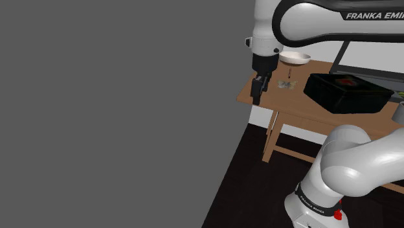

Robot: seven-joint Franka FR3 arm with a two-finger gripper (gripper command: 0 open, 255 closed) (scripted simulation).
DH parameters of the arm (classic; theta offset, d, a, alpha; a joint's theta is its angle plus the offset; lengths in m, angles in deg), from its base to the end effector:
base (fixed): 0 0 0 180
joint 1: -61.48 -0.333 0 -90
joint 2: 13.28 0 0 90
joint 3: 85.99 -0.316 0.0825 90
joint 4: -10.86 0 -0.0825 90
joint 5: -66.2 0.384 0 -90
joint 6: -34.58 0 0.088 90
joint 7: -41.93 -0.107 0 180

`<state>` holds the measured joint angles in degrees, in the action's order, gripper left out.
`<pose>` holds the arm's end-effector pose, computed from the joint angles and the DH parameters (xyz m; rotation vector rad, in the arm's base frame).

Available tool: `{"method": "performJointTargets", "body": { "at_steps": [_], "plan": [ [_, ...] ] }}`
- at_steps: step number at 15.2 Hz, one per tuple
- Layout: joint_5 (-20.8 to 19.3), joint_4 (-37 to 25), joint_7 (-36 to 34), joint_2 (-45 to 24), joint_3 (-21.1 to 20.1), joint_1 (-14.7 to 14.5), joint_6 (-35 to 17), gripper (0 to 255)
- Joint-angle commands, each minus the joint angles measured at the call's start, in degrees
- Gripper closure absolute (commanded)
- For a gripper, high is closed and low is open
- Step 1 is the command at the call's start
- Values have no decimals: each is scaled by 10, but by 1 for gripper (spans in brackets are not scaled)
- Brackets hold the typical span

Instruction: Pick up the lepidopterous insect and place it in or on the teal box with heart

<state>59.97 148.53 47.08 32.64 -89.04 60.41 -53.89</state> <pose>0.2983 0.0139 0.5717 2.9864 0.2165 -0.0906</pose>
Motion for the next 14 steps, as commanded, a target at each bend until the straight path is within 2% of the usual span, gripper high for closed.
{"method": "performJointTargets", "body": {
  "at_steps": [1,8,14],
  "plan": [
    [0,0,0,0,0,0,0,0],
    [-87,29,116,49,89,27,-26,0],
    [-159,26,215,58,173,47,-62,0]
  ]
}}
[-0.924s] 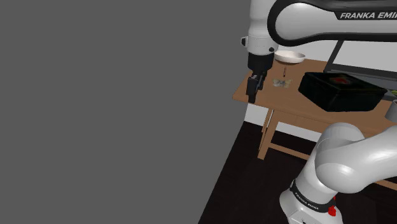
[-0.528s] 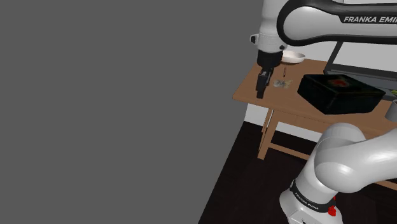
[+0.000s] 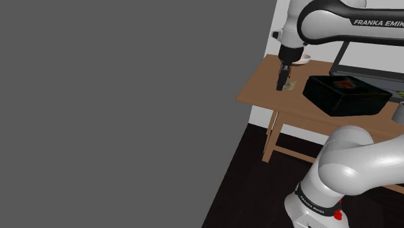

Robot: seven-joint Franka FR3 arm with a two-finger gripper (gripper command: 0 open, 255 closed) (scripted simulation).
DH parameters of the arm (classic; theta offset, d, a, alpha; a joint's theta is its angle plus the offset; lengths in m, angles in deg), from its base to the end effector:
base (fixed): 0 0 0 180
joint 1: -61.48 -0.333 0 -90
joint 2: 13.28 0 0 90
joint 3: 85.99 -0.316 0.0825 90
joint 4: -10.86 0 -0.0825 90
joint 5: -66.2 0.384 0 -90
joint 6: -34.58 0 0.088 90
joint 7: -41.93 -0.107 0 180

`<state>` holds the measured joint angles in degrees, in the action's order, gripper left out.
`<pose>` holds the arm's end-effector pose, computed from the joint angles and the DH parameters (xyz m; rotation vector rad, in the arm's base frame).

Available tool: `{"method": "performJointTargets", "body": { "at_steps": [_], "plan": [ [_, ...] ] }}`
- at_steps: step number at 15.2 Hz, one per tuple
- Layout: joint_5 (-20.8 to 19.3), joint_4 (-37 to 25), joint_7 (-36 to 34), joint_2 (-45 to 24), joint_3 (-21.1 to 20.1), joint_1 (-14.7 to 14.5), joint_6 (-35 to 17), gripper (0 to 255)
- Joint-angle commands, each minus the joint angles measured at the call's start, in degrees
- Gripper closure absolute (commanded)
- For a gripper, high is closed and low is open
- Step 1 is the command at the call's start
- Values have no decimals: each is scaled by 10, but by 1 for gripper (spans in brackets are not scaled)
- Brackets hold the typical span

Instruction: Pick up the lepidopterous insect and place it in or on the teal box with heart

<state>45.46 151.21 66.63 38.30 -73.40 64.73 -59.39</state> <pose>0.2654 -0.1327 0.5794 2.9150 0.3523 0.0235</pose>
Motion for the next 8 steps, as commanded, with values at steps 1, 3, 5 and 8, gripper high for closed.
{"method": "performJointTargets", "body": {
  "at_steps": [1,3,5,8],
  "plan": [
    [-25,-4,36,0,31,7,-14,0],
    [-45,-13,68,-5,60,11,-30,0],
    [-64,-25,100,-13,89,13,-46,0],
    [-75,-25,116,-19,107,14,-62,0]
  ]
}}
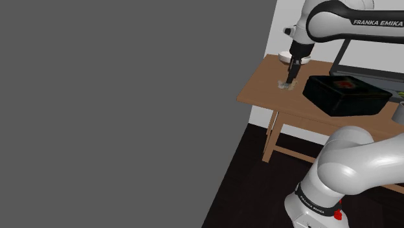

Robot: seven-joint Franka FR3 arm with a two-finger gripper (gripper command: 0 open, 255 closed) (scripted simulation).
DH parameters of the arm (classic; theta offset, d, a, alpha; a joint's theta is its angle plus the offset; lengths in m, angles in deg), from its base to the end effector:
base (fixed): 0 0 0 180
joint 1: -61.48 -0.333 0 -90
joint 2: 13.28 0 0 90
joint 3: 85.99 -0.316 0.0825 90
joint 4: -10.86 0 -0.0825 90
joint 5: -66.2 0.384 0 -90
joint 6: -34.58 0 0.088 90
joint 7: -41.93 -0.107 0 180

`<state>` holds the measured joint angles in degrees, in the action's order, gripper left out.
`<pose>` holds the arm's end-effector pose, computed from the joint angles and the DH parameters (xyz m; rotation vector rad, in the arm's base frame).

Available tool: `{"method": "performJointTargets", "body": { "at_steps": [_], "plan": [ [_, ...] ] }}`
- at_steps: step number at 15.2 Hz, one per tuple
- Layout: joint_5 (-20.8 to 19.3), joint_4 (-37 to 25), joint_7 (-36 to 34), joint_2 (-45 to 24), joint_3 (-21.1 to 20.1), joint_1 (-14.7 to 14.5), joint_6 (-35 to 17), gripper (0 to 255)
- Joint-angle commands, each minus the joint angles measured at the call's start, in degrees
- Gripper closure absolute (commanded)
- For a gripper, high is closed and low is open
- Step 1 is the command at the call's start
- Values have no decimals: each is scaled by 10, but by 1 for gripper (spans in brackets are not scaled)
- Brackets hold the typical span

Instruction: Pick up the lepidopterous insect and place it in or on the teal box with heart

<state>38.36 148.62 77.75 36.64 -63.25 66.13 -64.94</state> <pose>0.2512 -0.2197 0.5830 2.8685 0.4289 0.0850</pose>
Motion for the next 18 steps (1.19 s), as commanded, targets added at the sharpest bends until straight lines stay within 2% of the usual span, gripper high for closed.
{"method": "performJointTargets", "body": {
  "at_steps": [1,6,14,15,18],
  "plan": [
    [-6,8,4,-2,9,1,-13,0],
    [-22,44,0,-6,29,5,-55,0],
    [-22,44,0,-6,29,5,-55,0],
    [-22,44,0,-6,29,5,-55,255],
    [-22,44,0,-6,29,5,-55,255]
  ]
}}
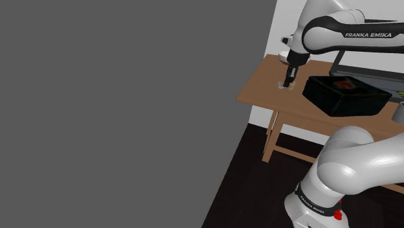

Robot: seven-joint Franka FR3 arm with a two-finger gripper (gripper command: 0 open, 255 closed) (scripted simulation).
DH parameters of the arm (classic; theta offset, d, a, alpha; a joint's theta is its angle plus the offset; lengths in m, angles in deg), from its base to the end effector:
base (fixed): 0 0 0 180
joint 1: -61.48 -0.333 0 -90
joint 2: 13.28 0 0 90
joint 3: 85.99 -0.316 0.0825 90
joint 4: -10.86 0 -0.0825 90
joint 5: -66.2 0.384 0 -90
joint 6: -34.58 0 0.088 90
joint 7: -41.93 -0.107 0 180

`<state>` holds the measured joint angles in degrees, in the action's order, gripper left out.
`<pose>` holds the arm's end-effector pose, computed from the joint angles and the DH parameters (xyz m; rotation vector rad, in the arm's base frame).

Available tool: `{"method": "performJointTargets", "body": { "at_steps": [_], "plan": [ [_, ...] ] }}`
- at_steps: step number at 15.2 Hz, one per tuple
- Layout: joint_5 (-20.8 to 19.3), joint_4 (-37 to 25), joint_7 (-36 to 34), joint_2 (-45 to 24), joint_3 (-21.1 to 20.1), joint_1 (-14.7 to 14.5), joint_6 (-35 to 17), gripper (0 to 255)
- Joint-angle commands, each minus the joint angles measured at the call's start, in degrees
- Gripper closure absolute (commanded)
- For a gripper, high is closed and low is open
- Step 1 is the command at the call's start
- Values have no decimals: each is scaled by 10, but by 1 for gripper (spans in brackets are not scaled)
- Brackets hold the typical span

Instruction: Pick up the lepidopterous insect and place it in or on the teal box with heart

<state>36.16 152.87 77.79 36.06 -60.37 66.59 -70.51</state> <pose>0.2544 -0.2322 0.5483 2.8635 0.4324 0.0903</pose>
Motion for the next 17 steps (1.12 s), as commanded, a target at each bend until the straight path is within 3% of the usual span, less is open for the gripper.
{"method": "performJointTargets", "body": {
  "at_steps": [1,6,17],
  "plan": [
    [1,1,0,0,0,0,1,255],
    [1,1,0,0,0,0,0,255],
    [25,-89,17,-17,-22,-11,73,255]
  ]
}}
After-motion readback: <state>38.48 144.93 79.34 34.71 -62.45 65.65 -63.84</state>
